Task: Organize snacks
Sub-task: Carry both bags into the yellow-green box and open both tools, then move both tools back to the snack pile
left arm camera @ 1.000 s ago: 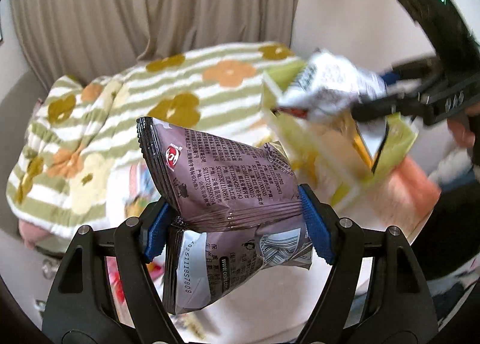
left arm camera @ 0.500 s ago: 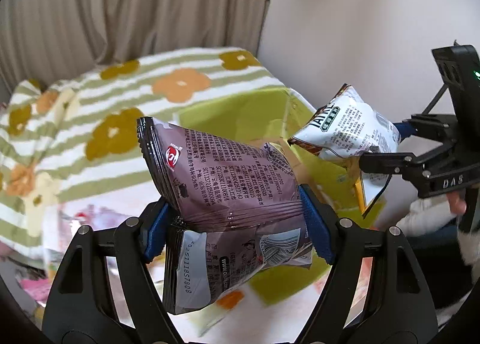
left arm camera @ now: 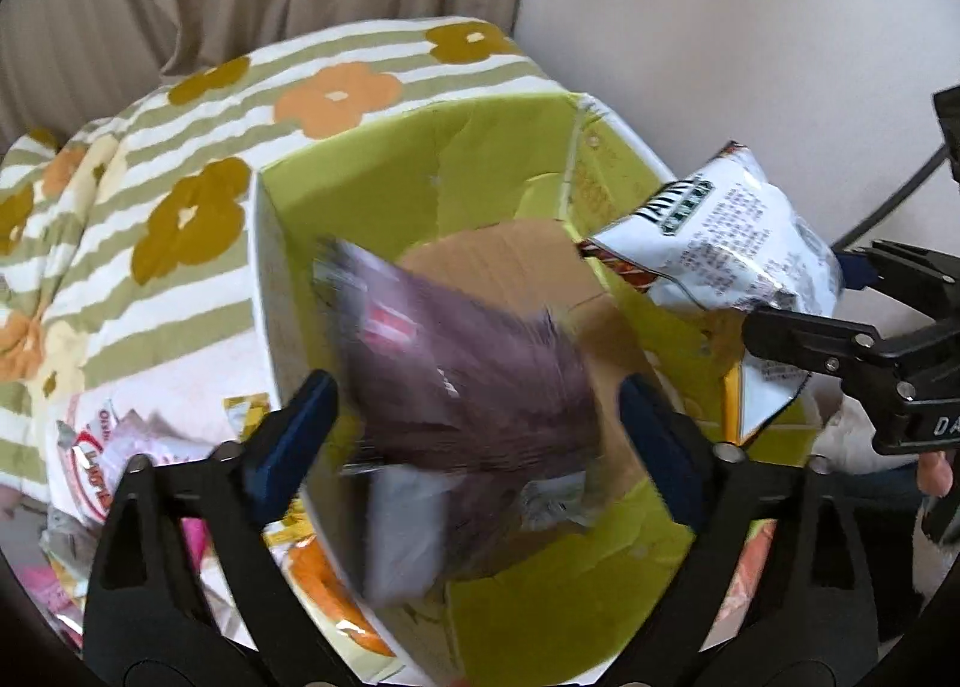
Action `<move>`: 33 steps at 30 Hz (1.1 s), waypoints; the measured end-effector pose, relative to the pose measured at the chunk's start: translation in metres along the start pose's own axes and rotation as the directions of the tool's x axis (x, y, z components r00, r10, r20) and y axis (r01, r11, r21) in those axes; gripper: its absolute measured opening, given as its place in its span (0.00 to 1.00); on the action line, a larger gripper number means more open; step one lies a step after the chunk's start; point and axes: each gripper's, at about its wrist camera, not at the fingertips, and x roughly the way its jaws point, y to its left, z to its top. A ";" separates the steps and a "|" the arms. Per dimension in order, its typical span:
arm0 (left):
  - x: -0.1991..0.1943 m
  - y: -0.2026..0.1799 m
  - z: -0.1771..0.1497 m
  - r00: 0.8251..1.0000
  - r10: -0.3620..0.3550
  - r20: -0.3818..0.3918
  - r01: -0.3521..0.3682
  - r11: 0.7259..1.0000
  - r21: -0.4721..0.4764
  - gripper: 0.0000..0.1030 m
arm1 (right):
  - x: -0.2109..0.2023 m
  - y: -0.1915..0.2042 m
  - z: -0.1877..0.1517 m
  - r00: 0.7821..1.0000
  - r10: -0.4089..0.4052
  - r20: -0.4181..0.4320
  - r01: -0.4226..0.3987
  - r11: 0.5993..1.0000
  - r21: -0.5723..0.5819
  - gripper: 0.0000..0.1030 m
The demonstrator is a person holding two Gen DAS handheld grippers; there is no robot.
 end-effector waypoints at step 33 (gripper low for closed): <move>-0.067 0.035 -0.040 0.987 0.132 0.097 -0.129 0.991 -0.030 0.98 | -0.008 0.032 -0.032 0.995 -0.021 0.094 0.013 0.996 0.086 1.00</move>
